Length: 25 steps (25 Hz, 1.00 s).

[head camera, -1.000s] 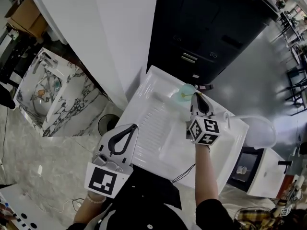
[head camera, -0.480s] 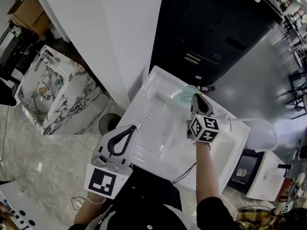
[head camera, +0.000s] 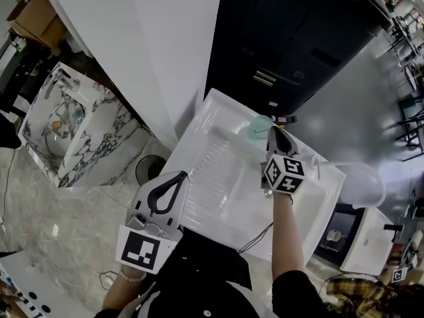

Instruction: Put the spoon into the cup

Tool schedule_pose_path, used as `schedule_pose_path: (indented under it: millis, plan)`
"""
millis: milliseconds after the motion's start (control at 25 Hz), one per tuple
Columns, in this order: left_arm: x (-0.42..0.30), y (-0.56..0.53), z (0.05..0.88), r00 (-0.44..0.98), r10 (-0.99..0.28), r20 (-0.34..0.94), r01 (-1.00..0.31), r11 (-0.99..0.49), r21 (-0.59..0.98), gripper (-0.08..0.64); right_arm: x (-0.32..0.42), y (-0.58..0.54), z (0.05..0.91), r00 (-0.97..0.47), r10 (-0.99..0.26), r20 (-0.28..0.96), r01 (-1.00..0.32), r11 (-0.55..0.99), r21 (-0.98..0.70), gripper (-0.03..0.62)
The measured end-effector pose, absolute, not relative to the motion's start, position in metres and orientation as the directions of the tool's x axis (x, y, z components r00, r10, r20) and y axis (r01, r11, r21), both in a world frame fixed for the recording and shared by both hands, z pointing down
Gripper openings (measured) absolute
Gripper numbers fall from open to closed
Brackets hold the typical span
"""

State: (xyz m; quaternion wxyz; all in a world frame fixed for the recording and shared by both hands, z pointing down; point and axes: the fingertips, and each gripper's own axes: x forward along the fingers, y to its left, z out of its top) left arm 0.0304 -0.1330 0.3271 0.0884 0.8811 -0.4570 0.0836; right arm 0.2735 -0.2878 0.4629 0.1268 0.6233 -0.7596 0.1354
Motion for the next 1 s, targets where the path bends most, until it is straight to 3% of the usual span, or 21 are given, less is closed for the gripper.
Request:
schedule_pose_path:
  millis: [280,600,1000]
  plan:
    - [0.026,-0.135,0.329,0.564,-0.793,0.232,-0.823,-0.562,0.081,0.002,0.285,-0.291,0.470,-0.130,-0.914,0.385,-0.992,0.122,-0.043,0.022]
    - [0.027,-0.134,0.328,0.566,-0.792,0.228,-0.822,-0.564,0.081,0.002,0.291,-0.289,0.475,-0.129,-0.906,0.403,-0.991,0.106,-0.078,0.114]
    - [0.029,-0.129,0.331,0.593,-0.767,0.245,-0.800,-0.595,0.073,0.002,0.288,-0.272,0.472,-0.130,-0.918,0.374,-0.988,0.089,-0.124,0.147]
